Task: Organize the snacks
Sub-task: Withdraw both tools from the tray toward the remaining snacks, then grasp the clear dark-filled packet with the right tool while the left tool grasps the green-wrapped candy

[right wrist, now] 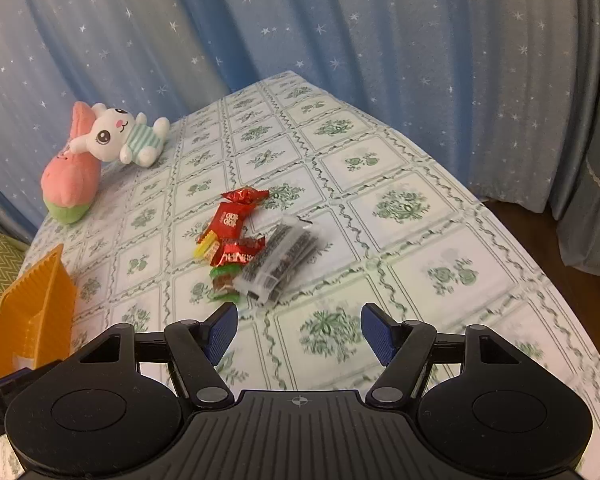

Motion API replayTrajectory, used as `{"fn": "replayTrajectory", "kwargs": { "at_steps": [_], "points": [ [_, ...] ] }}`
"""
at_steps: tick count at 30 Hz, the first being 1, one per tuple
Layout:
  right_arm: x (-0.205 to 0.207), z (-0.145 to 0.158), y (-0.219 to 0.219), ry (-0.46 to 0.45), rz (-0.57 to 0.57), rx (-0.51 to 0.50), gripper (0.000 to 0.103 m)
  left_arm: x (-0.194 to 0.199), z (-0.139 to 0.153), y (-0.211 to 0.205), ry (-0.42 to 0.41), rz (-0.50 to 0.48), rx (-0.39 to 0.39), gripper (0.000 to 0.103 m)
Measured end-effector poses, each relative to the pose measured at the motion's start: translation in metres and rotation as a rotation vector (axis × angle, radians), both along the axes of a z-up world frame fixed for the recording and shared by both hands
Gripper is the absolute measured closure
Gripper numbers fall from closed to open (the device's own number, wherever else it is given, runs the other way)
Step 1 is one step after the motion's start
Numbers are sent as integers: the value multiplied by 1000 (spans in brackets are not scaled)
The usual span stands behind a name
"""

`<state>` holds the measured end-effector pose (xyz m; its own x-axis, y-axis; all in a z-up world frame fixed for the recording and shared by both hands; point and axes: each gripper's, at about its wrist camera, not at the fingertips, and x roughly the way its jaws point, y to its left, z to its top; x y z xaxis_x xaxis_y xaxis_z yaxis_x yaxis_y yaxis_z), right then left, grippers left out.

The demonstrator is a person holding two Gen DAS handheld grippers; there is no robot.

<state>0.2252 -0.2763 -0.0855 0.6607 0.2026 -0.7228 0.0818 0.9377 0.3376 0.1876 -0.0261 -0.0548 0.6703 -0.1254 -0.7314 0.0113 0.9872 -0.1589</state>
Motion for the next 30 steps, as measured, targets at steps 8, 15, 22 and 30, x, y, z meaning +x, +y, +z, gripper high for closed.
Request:
{"fn": "replayTrajectory", "kwargs": {
  "at_steps": [8,15,22,30],
  "points": [
    [35,-11,6,-20,17,12,35,18,-11,-1,7,9,-2,21],
    [69,-26,15,-8,14,5,40,30,-18,-2,15,21,-4,20],
    [91,-40,29,21,15,-94,52,35,-26,0,31,20,2,20],
    [87,-47,41,31,137,-213,63,38,-33,-2,40,5,-8,20]
  ]
}}
